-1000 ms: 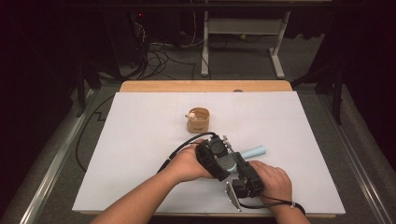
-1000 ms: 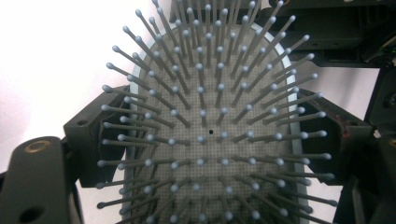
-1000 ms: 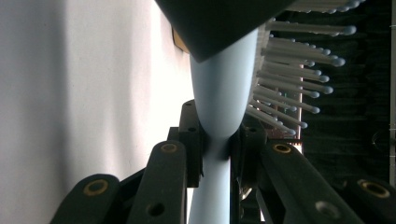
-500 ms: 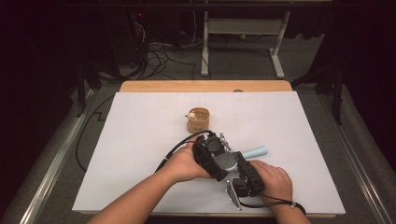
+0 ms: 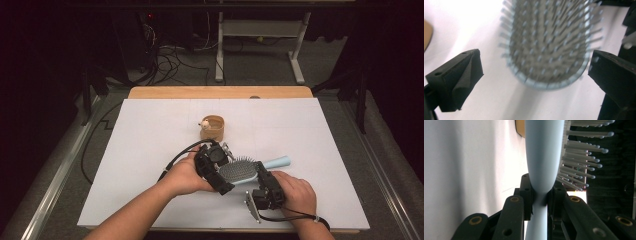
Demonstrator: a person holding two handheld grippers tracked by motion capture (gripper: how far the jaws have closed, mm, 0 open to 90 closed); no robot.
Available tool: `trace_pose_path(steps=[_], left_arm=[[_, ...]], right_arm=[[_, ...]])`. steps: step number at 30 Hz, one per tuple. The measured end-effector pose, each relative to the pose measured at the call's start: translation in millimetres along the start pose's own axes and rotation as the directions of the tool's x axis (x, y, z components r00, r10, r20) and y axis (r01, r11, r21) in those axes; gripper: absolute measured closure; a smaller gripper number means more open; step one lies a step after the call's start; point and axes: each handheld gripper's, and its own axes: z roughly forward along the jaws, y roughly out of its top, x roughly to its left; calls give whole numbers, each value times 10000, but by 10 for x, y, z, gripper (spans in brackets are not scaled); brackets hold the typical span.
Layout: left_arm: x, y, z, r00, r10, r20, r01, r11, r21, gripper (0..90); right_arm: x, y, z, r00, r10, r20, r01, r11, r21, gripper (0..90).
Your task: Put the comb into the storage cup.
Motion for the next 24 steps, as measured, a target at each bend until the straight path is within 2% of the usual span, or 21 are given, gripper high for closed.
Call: trace_pose_path(steps=[1, 6, 7, 10, 24], left_arm=[[15, -9, -11, 10000, 53, -31, -53, 10000, 48, 7], [100, -62, -64, 9997, -249, -3, 249, 9997, -12, 7], [127, -73, -72, 9999, -158, -35, 158, 9999, -13, 7], [172, -87, -90, 9995, -295, -89, 295, 9995, -82, 7], [488, -236, -196, 9959, -482, -766, 463, 9986, -265, 8]], right_arm=[[6, -5, 1, 10000, -1, -26, 1, 10000, 14, 779], [6, -34, 3, 10000, 29, -28, -28, 9999, 143, 779], [5, -37, 4, 10000, 8, -8, -8, 9999, 160, 779], [5, -36, 9, 10000, -66, -6, 66, 9998, 163, 779], [20, -79, 21, 9998, -211, -3, 211, 9992, 327, 779]])
